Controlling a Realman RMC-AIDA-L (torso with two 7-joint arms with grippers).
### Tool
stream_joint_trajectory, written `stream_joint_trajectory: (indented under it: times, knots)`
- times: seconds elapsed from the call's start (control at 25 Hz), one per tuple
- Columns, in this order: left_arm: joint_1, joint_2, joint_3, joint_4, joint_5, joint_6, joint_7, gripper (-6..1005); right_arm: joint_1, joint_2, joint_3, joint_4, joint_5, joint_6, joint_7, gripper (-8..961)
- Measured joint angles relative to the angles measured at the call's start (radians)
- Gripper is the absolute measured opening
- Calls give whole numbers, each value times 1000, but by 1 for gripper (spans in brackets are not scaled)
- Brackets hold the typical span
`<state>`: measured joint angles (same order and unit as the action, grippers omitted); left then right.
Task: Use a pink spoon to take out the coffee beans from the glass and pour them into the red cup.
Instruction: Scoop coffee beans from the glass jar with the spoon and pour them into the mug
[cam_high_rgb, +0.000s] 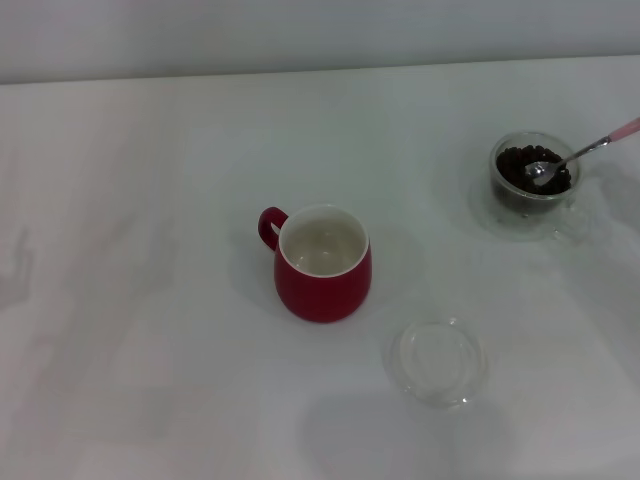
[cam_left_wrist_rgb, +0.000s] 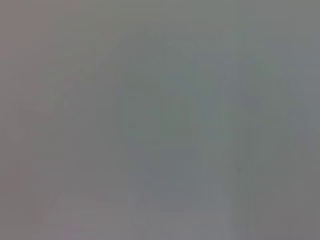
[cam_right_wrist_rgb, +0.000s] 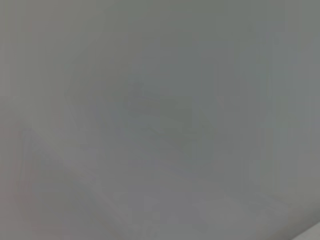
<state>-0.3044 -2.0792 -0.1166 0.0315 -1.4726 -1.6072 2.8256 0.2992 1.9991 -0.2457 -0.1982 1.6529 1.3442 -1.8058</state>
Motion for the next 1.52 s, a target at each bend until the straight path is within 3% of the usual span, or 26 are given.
stream_joint_trajectory:
  times: [1.52]
  knots:
    - [-9, 1, 0, 2, -14, 37, 0, 452, 12, 0, -27, 2, 7, -102, 368, 145]
